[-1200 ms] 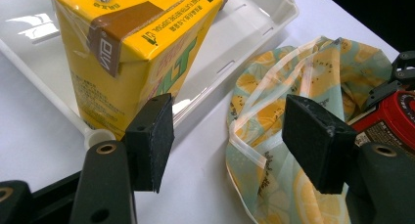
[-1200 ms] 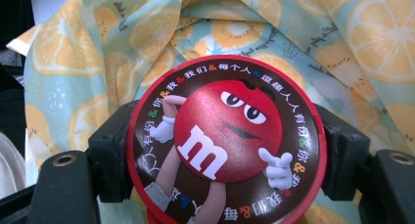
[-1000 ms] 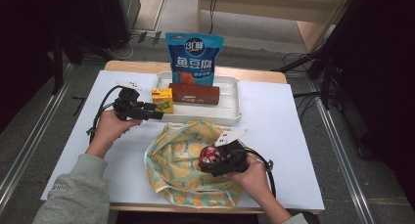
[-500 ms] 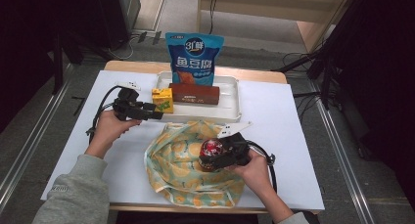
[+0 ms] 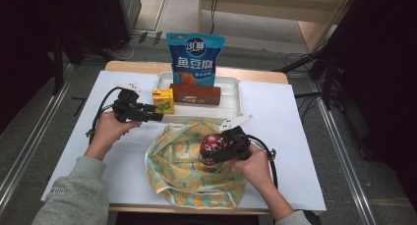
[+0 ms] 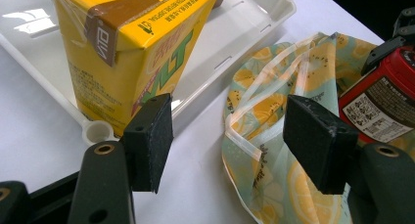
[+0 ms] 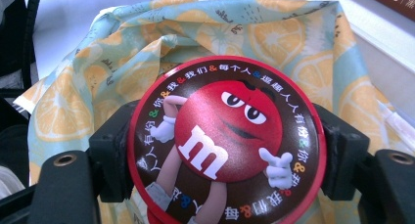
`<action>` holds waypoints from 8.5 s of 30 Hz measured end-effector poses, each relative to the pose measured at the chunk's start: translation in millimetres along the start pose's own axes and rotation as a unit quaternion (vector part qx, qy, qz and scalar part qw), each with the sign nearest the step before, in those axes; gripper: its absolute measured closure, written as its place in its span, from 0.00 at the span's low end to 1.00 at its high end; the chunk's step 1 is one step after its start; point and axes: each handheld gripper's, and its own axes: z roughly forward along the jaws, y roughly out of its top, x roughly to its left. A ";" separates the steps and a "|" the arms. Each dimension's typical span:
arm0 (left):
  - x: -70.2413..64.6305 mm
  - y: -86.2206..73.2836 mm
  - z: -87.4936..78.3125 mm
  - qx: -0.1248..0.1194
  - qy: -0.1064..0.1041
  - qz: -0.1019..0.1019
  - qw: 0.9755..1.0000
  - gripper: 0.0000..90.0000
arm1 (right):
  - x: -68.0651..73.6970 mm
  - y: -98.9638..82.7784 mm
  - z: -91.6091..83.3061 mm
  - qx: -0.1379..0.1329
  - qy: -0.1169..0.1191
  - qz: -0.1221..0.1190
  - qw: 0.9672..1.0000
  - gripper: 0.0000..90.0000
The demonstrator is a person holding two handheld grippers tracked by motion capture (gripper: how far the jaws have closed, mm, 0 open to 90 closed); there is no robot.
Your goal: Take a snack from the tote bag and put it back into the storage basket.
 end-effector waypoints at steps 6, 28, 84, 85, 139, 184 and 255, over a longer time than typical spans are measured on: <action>-0.1 -0.4 -0.2 0.001 -0.004 0.002 1.000 0.40 | -2.0 6.7 -0.4 0.001 -0.004 -0.002 1.000 0.29; 0.2 -1.0 -0.1 0.006 -0.005 0.003 1.000 0.40 | -10.8 30.5 -3.2 0.000 -0.001 0.001 1.000 0.29; -2.6 0.2 -1.0 0.009 -0.011 0.002 1.000 0.39 | -47.6 75.8 -29.6 -0.026 -0.019 0.008 0.999 0.29; -2.5 0.1 -1.1 0.008 -0.012 0.002 1.000 0.39 | -50.2 77.0 -31.0 -0.028 -0.019 0.009 0.999 0.29; -1.9 -7.7 -8.3 0.007 -0.012 0.001 1.000 0.39 | -116.6 75.5 -39.3 -0.039 -0.072 0.051 0.995 0.29; -2.1 -8.7 -9.9 0.004 -0.011 0.000 1.000 0.39 | -151.8 56.0 7.2 0.000 -0.110 0.079 0.991 0.29; -0.8 -11.6 -13.3 0.013 0.003 -0.002 1.000 0.39 | -133.8 40.5 -13.1 -0.011 -0.096 0.085 0.992 0.22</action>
